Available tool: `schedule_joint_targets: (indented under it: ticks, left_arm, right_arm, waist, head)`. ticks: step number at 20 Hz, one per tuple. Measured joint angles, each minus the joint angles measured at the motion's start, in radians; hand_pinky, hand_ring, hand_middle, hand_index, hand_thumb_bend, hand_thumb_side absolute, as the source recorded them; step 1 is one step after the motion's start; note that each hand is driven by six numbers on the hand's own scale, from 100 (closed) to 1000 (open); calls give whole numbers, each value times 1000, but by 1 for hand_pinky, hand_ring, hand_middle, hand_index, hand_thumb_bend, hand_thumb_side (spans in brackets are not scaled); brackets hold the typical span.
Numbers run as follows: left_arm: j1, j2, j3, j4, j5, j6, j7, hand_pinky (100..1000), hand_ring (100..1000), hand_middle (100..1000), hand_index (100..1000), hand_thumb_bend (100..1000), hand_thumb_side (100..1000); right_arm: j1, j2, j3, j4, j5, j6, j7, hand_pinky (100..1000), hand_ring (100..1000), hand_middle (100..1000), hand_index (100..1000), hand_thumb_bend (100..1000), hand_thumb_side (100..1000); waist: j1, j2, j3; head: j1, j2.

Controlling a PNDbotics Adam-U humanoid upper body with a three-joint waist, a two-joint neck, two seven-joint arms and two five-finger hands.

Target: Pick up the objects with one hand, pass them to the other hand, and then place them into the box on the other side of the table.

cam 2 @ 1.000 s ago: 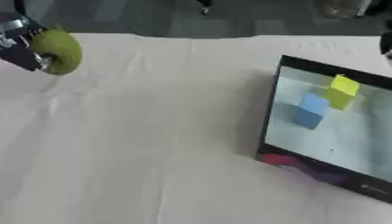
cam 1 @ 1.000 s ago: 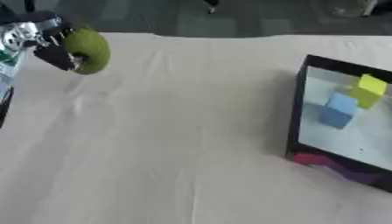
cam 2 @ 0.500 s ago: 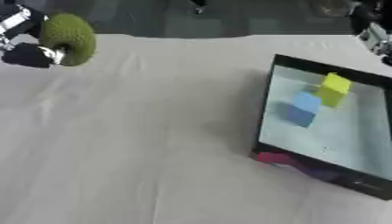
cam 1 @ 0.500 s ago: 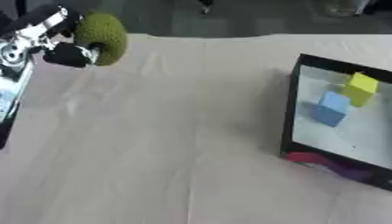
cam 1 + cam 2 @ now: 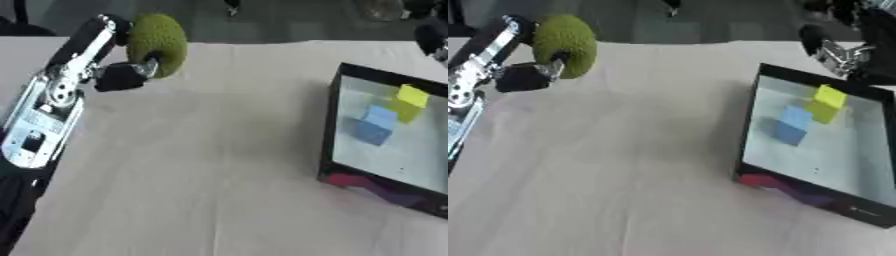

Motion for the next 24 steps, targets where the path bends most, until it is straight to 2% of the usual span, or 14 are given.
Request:
schedule_joint_targets:
  ticks: [1,5,8,14,16,24]
  left_arm:
    - [7,-13,-3,0,9,-10,24,802,671,504,525,100,329]
    - [38,-60,-16,0,36,-49,101,808,671,501,524,100,365]
    - [55,-81,-24,0,48,-73,134,791,666,497,522,100,387]
    - [75,-113,-37,-3,65,-98,162,785,659,494,521,100,391]
    - [84,-125,-43,-7,64,-107,170,784,658,491,523,100,361]
    - [107,-147,-67,-39,19,-160,185,777,650,484,522,100,319]
  right_arm:
    - [-10,2,11,0,9,1,12,978,1000,984,963,100,515]
    - [-38,20,52,0,60,-1,53,973,1000,980,959,100,518]
    - [-56,31,78,0,94,-10,79,973,1000,984,964,100,557]
    - [-88,58,117,0,137,-22,132,970,1000,985,965,100,554]
    - [-96,67,128,0,150,-21,145,970,1000,988,966,114,543]
    - [-136,108,170,0,204,14,180,965,1000,985,961,128,515]
  waist:
    - [-1,0,0]
    - [-6,0,3]
    - [-7,-2,6]
    - [-13,-3,13]
    - [-13,-4,17]
    - [-15,-4,49]
  head:
    - [-1,0]
    - [-1,0]
    - [-2,0]
    - [-12,1]
    - [-17,1]
    - [-42,1]
